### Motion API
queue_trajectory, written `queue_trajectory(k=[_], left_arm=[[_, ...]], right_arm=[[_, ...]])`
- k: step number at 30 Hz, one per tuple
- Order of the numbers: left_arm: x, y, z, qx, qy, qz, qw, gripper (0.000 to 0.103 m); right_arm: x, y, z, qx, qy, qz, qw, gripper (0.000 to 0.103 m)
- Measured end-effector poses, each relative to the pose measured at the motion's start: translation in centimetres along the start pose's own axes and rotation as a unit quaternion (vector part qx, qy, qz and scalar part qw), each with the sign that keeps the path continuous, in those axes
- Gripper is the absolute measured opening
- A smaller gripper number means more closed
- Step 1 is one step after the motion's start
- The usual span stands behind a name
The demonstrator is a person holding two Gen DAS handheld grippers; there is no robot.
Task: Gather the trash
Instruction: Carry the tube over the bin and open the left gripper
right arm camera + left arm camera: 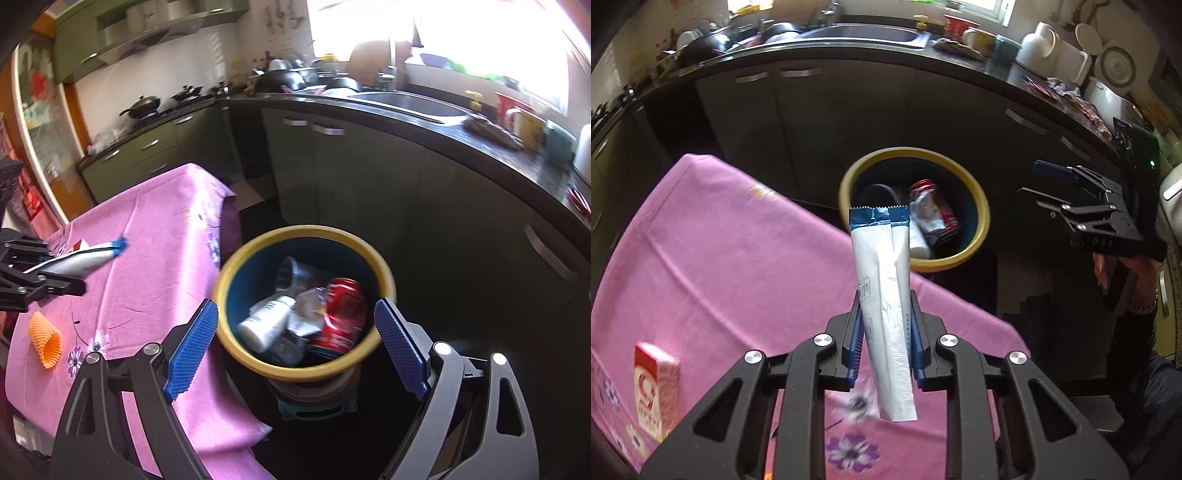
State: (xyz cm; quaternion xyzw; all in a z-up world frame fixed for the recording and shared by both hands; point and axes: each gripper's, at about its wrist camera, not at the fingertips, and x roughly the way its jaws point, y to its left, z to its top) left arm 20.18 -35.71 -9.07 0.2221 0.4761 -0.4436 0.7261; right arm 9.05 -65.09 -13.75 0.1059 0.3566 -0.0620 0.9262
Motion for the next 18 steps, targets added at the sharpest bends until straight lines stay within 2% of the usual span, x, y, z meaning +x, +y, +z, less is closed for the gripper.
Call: queue_trajectory(k=[7,9,11,12,13,18], left_arm=[[9.5,-3.3,7.1,0.016,0.043,-0.017,0.9988,0.021],[11.8,-3.7,8.4,0.017,0.045,-0.004,0.9988,0.025],[13.4,-3.8,9.5,0.01,0.046,0.005,0.9989,0.038],[13.8,-3.7,9.9,0.004,0.045,0.009,0.999,0.057],[13.7,-3.4,10.1,-0.002,0.036,0.011,0.9993,0.066],[9.3,-3.1,8.7,-0.018,-0.014,-0.005,0.9997,0.067]], right_arm=[[-2.2,-4.1,-2.0,0.04,-0.002,-0.017,0.999,0.086],[-2.6,-5.0,-2.5,0.05,-0.002,-0.019,0.999,0.086],[-2.6,-5.4,-2.8,0.057,0.0,-0.018,0.998,0.086],[-2.6,-5.6,-3.0,0.058,0.001,-0.018,0.998,0.086],[-2.5,-5.6,-3.0,0.058,0.002,-0.017,0.998,0.086],[-2.2,-5.6,-3.4,0.059,0.008,-0.008,0.998,0.086]])
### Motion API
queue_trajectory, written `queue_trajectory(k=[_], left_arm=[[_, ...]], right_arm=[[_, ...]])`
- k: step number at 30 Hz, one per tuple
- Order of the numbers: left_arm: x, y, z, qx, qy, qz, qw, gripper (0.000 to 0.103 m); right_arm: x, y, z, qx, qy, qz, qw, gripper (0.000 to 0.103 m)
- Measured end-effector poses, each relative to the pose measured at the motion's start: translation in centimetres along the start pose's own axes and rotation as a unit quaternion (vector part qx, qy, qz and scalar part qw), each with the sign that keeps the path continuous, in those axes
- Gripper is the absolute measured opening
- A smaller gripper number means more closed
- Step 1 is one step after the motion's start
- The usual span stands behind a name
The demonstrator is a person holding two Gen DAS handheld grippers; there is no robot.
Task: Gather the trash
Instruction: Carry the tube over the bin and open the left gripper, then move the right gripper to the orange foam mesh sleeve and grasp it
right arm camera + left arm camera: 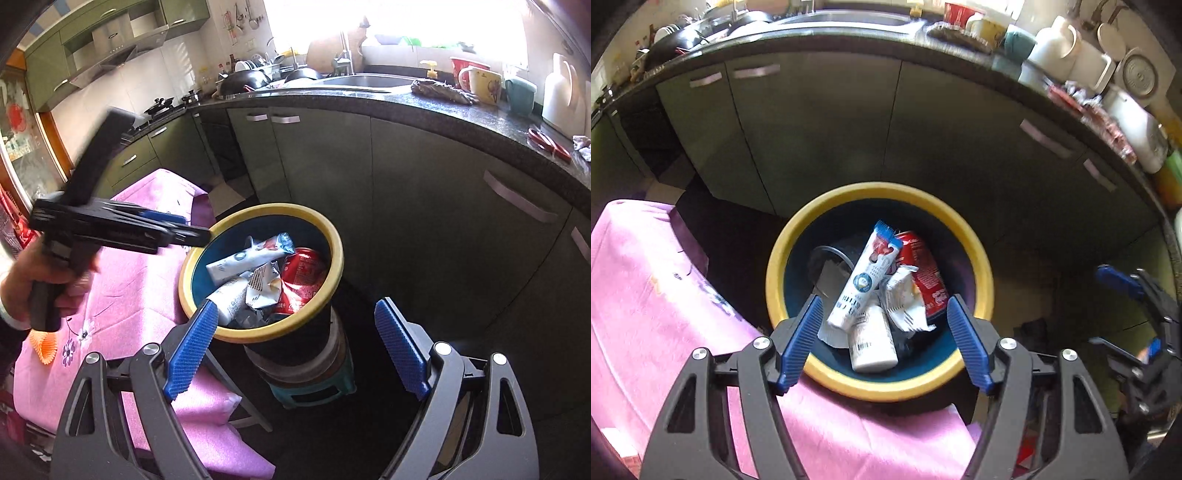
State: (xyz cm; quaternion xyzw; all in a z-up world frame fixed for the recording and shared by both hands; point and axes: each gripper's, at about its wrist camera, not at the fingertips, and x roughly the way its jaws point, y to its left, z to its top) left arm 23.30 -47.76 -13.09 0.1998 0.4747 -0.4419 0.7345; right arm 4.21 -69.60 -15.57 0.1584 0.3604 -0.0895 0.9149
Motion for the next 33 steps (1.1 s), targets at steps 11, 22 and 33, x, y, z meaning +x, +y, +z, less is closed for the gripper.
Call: queue_trajectory(k=[11,22,33], left_arm=[[-14.8,3.0,-11.3,-0.068,-0.127,0.023,0.9893,0.078],[-26.2,9.4,-28.8,-0.216,-0.202,0.152,0.9431,0.086],[-32.6,12.6,-39.1,-0.303,-0.242,0.228,0.8933,0.088]], right_arm=[[1.9,3.8,0.1,-0.027,0.019,0.028,0.999,0.086],[5.9,19.7,0.7,-0.181,0.057,0.147,0.971,0.086],[7.0,39.5,-4.2,-0.414,0.162,0.357,0.822,0.086]])
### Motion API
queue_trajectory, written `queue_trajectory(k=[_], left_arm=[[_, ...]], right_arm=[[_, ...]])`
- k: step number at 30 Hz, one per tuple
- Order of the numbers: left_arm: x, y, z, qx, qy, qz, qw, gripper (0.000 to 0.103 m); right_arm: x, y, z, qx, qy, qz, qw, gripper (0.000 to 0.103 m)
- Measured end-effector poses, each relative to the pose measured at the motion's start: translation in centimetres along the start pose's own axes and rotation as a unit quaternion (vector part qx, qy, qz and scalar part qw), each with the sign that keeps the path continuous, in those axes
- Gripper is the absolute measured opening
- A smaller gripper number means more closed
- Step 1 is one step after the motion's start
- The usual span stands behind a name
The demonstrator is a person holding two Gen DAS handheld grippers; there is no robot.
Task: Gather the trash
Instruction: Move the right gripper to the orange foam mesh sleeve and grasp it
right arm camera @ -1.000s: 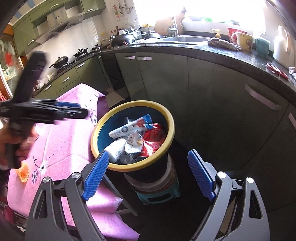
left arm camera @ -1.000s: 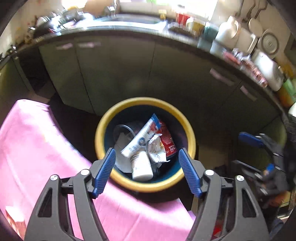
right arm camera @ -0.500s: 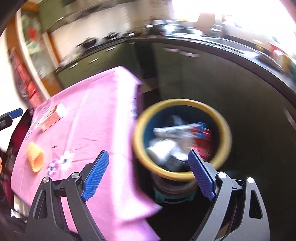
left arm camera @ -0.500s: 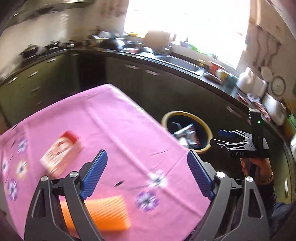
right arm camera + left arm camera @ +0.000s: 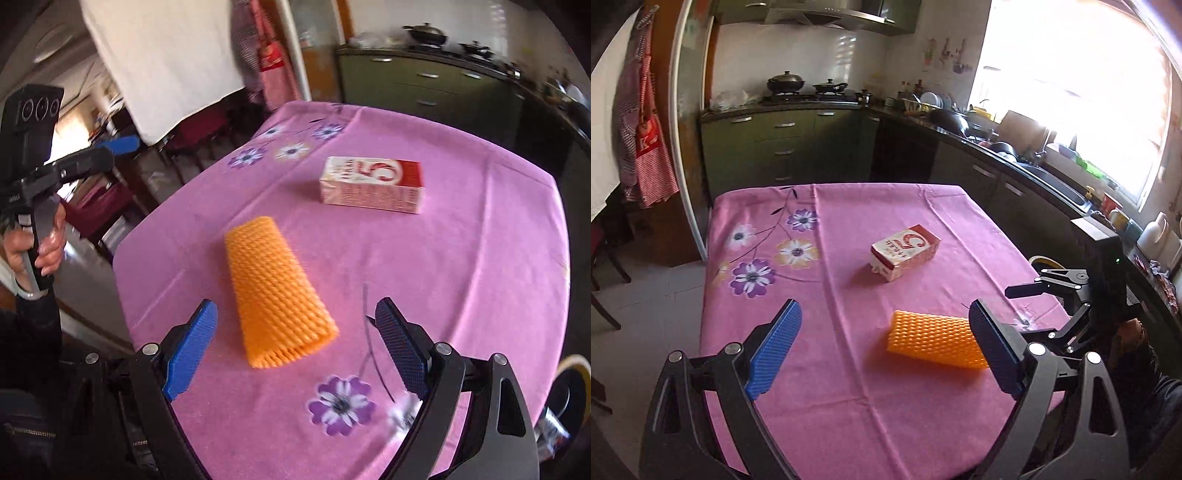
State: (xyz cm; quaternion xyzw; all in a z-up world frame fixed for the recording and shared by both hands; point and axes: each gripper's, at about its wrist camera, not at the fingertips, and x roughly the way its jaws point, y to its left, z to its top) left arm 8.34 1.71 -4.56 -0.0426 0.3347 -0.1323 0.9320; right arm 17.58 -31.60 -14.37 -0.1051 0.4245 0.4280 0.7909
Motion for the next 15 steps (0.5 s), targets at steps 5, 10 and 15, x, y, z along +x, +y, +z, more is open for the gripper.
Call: queue_trajectory(k=[5,10,15], left_arm=[[-1.1,2.3,-1.1,-0.034,-0.006,0.008,0.9994,0.088],[-1.4,3.6,-1.9,-0.05,-0.005,0.014,0.9986,0.088],[-1.4,4.2,-2.3,-0.056,-0.006,0.01,0.9984,0.088]], right_arm=[[4.9,2.0,2.5,-0.067,0.065,0.016,0.996,0.086],[8.3,2.3,3.3,-0.092,0.108,0.006,0.99,0.086],[9.9,2.3,3.5,-0.096,0.127,0.008,0.987,0.075]])
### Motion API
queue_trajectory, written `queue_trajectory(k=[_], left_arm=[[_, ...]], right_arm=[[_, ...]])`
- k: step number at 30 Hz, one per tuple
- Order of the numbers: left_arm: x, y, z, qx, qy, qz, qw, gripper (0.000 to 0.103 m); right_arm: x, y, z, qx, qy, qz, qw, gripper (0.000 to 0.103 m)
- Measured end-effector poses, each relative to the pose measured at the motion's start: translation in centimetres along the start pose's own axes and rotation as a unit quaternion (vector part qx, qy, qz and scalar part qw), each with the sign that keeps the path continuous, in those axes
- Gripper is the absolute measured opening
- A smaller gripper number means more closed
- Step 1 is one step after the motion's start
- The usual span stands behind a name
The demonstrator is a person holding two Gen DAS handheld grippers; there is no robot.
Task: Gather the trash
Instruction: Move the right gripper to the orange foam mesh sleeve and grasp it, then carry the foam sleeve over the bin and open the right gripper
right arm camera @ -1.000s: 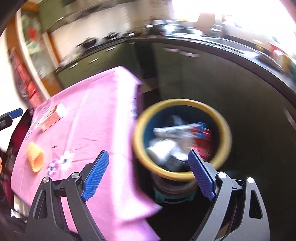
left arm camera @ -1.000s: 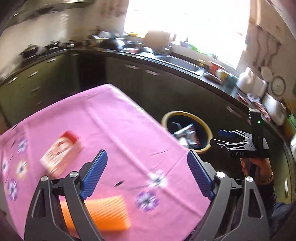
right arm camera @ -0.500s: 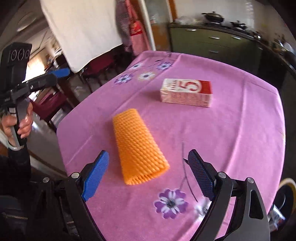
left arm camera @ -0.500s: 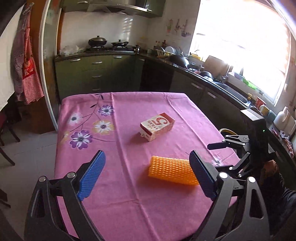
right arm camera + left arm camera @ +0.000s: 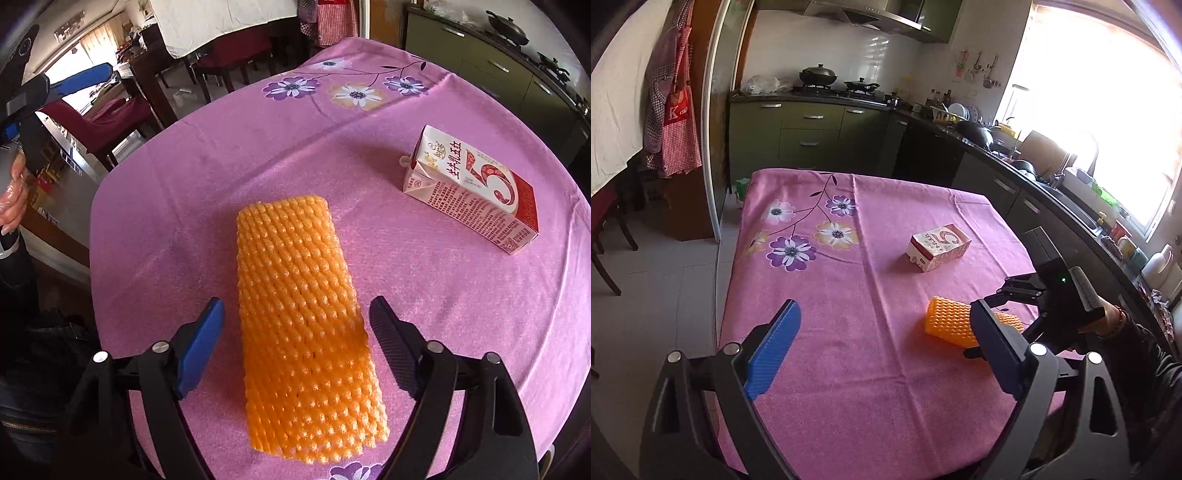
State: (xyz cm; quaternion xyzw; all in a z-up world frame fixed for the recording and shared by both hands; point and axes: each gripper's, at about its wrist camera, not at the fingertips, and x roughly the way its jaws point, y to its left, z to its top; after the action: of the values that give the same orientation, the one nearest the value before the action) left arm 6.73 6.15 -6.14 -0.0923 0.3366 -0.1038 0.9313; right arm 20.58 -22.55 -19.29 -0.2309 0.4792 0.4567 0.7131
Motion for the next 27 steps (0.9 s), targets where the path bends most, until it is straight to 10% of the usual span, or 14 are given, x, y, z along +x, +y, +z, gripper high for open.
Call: queue_trajectory(k=[20,27], left_arm=[[1.5,-0.1,-0.7,0.004,0.021,-0.01,0.9997,0.088],[1.9,-0.7,-0.8,0.011,0.026,-0.015,0.9995,0.088]], right_arm=[[-1.6,0.3,-0.3,0.029,-0.039,0.0,0.999,0.016],[-2.9,0.4,-1.0,0.044,-0.062,-0.003,0.997,0.015]])
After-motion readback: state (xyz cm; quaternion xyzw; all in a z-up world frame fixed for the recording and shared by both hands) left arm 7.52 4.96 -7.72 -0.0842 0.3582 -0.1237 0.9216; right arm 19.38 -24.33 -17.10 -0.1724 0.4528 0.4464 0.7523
